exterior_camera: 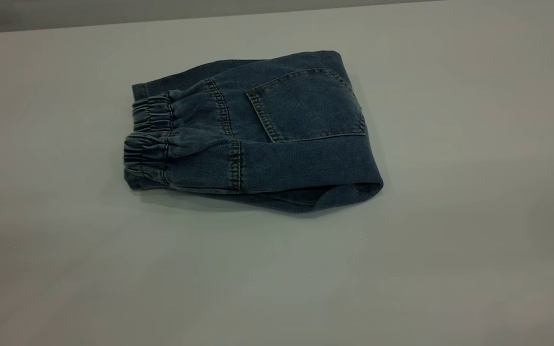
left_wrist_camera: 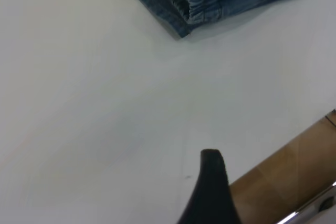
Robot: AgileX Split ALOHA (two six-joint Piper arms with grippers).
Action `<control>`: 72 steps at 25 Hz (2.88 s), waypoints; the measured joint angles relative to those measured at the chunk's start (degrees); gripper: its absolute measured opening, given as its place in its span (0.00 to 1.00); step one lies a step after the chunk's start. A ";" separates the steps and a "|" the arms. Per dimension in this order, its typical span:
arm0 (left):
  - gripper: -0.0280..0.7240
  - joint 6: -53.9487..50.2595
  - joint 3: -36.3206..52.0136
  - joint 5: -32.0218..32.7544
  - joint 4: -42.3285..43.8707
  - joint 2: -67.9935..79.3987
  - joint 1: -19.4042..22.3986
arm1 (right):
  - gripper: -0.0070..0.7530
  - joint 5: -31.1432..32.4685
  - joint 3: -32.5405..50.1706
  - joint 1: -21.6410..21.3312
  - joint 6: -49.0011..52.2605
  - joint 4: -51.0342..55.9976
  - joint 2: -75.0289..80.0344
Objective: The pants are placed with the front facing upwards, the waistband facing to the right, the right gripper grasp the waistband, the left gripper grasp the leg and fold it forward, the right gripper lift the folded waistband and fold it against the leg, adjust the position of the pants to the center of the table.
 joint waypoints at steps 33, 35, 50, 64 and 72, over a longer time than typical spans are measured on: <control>0.73 -7.42 5.40 -7.29 -0.74 -4.74 0.00 | 0.78 0.05 0.00 0.00 -0.01 0.06 0.00; 0.73 -7.42 5.40 -7.29 -0.67 -5.40 0.00 | 0.78 0.05 -0.05 0.00 -0.01 0.06 0.00; 0.73 -7.43 5.34 -7.29 -0.67 -8.34 10.09 | 0.78 0.10 -0.05 0.00 -0.06 0.06 0.00; 0.73 -7.49 5.34 -7.29 -0.67 -14.30 29.17 | 0.78 0.08 -0.05 -3.53 -0.02 0.30 -2.69; 0.73 -7.54 5.34 -7.24 -0.67 -15.75 28.15 | 0.78 0.08 -0.05 -3.53 -0.02 0.24 -2.69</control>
